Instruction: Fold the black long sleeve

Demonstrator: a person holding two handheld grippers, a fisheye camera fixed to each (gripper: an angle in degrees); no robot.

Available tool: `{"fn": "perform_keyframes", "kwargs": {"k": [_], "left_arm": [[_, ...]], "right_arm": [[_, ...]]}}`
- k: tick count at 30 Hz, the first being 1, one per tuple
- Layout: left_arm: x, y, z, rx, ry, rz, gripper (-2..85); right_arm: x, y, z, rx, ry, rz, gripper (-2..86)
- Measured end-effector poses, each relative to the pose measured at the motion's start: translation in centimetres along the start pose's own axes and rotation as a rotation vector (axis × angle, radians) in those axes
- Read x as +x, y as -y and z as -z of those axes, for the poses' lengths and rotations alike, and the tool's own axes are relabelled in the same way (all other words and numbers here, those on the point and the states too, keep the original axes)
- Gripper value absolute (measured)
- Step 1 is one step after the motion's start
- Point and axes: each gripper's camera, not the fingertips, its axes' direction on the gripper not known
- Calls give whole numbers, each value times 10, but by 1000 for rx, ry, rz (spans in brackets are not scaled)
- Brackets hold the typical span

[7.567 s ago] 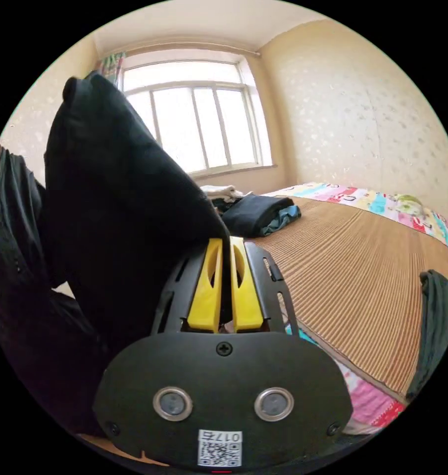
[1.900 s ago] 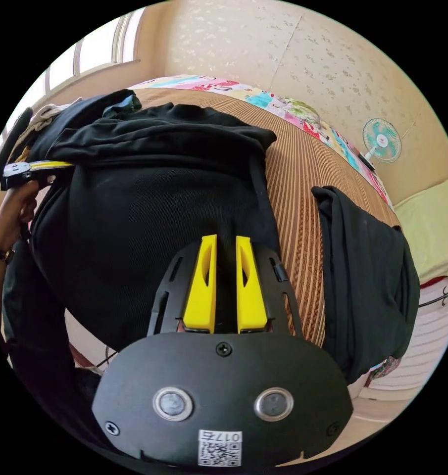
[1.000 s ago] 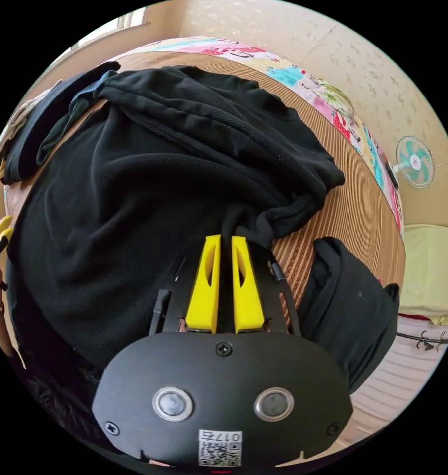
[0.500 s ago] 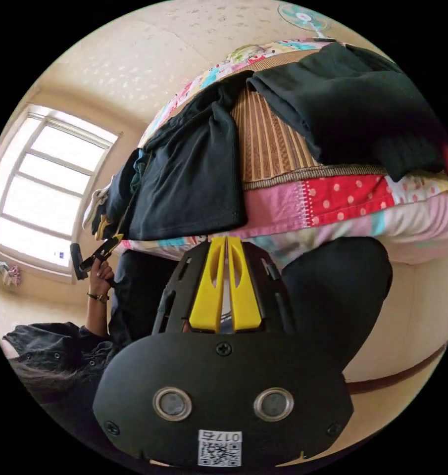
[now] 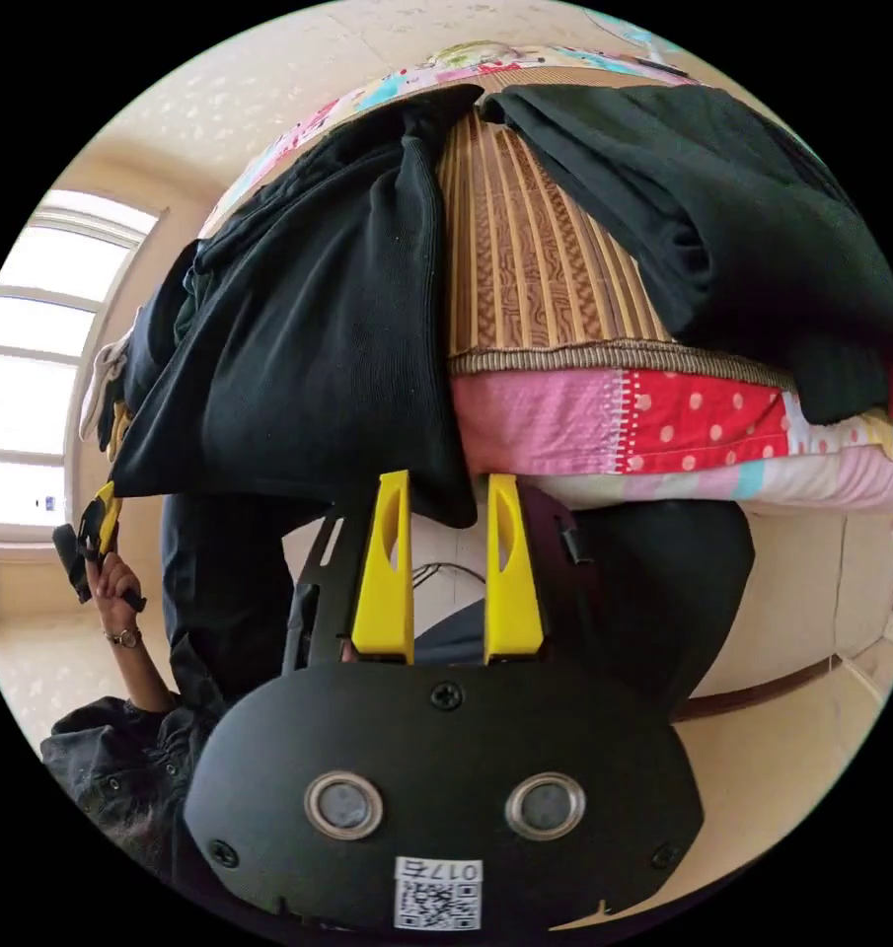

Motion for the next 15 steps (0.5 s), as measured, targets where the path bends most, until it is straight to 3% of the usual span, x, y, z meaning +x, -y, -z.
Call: {"fn": "perform_keyframes", "kwargs": {"k": [3, 6, 9, 12, 15], "left_arm": [[1, 2, 29, 7, -94, -60, 41], [13, -1, 67, 49, -272, -157, 41], [26, -11, 109, 188, -394, -218, 41], [31, -10, 124, 345, -447, -190, 42], [46, 25, 90, 362, -237, -147, 42]], "right_arm": [[8, -29, 52, 41, 370, 134, 34], [19, -77, 140, 248, 729, 344, 28], [22, -120, 216, 390, 787, 460, 26], [30, -130, 249, 471, 852, 357, 27], [21, -87, 244, 499, 719, 228, 30]]}}
